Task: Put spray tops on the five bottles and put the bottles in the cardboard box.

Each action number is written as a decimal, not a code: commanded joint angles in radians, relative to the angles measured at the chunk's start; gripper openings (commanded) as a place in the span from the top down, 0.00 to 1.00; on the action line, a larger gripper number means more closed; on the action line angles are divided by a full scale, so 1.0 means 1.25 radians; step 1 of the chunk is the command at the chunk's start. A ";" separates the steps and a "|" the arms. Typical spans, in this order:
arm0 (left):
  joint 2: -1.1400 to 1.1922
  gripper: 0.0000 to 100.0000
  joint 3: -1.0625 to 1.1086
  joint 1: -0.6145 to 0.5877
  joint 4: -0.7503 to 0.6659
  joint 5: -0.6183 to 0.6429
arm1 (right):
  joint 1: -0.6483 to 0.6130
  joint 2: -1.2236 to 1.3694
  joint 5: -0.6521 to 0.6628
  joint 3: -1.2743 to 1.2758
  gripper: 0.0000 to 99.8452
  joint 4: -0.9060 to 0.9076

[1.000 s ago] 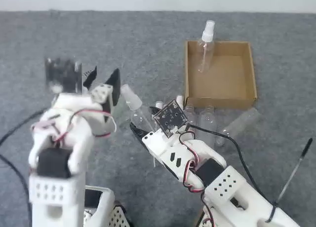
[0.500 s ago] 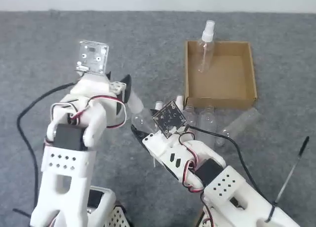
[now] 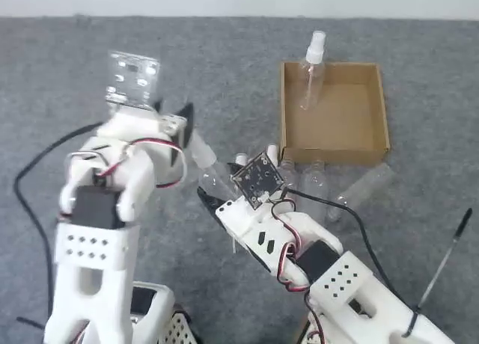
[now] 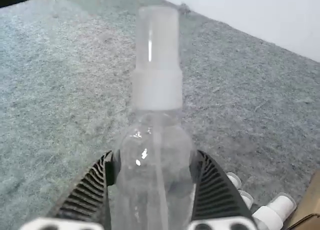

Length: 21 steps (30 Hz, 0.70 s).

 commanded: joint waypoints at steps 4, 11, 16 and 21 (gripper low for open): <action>-0.146 0.84 -0.014 -0.058 0.038 0.054 | 0.021 -0.033 -0.006 -0.016 0.99 -0.020; -0.303 0.84 0.230 0.049 0.027 0.041 | 0.169 -0.012 -0.006 -0.166 0.99 0.041; -0.376 0.84 0.364 0.109 -0.021 0.043 | 0.215 0.102 -0.006 -0.336 0.99 0.102; -0.468 0.80 0.478 0.139 -0.080 0.039 | 0.213 0.266 -0.011 -0.492 0.99 0.138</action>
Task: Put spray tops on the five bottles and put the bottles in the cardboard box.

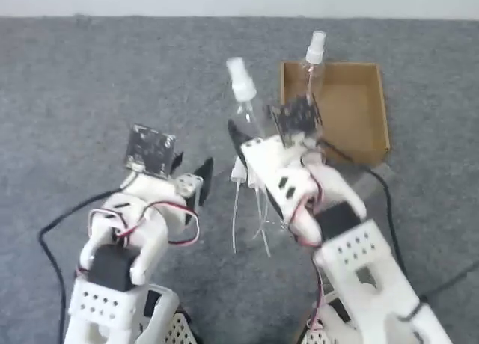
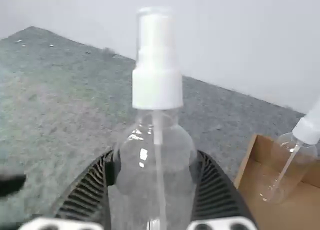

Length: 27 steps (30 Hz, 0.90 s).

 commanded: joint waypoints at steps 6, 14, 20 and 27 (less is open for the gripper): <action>-0.182 0.71 0.152 0.021 -0.126 0.005 | -0.061 0.188 -0.007 -0.233 0.99 0.082; -0.209 0.71 0.192 0.021 -0.173 0.002 | -0.106 0.111 -0.006 -0.320 0.99 0.276; -0.209 0.71 0.192 0.021 -0.172 0.002 | -0.138 0.009 -0.006 -0.318 0.99 0.357; -0.209 0.71 0.193 0.021 -0.171 0.002 | -0.132 -0.042 -0.005 -0.318 0.99 0.401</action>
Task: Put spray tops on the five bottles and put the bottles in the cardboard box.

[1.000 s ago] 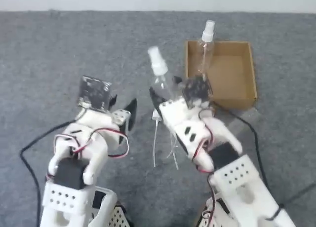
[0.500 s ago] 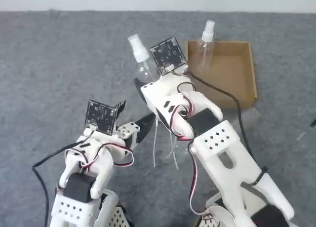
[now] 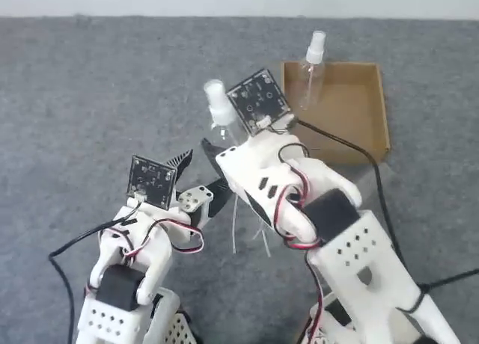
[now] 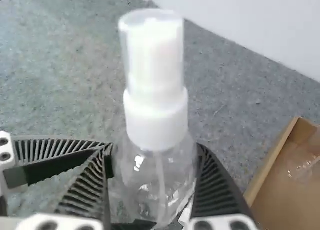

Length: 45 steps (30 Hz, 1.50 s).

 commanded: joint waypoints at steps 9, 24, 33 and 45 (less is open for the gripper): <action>-0.009 0.71 0.014 -0.001 -0.022 0.001 | 0.206 -0.047 0.090 -0.118 0.99 0.057; -0.009 0.77 0.015 -0.009 -0.022 0.000 | 0.598 0.269 0.137 -0.284 0.99 0.014; -0.009 0.89 0.017 -0.009 -0.022 -0.001 | 0.619 0.460 0.131 -0.288 0.99 -0.228; -0.009 0.99 0.024 -0.009 -0.022 -0.045 | 0.618 0.679 0.095 -0.335 0.99 -0.450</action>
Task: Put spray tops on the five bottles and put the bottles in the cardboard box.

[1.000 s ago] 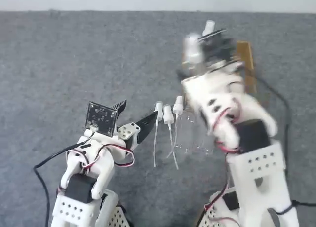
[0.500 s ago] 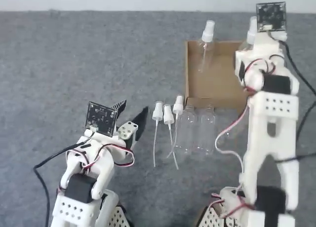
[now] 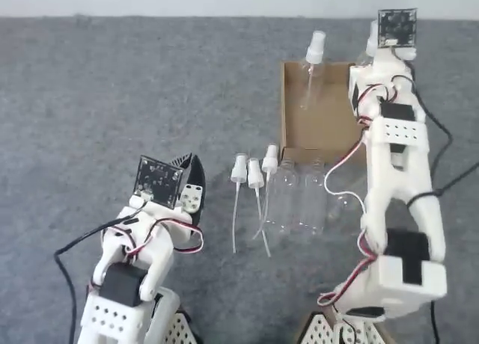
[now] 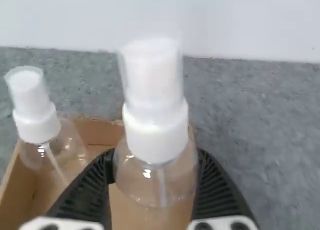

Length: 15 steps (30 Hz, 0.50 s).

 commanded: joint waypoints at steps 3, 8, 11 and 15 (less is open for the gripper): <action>-0.010 0.99 -0.007 -0.005 -0.022 -0.009 | 0.007 0.085 -0.010 -0.169 0.99 -0.040; -0.010 0.99 -0.007 -0.005 -0.022 -0.009 | 0.009 0.204 -0.011 -0.275 0.99 -0.040; -0.010 0.99 -0.007 -0.005 -0.022 -0.009 | 0.009 0.252 -0.011 -0.303 0.99 -0.040; -0.010 0.99 -0.006 -0.005 -0.022 -0.009 | 0.010 0.290 -0.011 -0.324 0.99 -0.050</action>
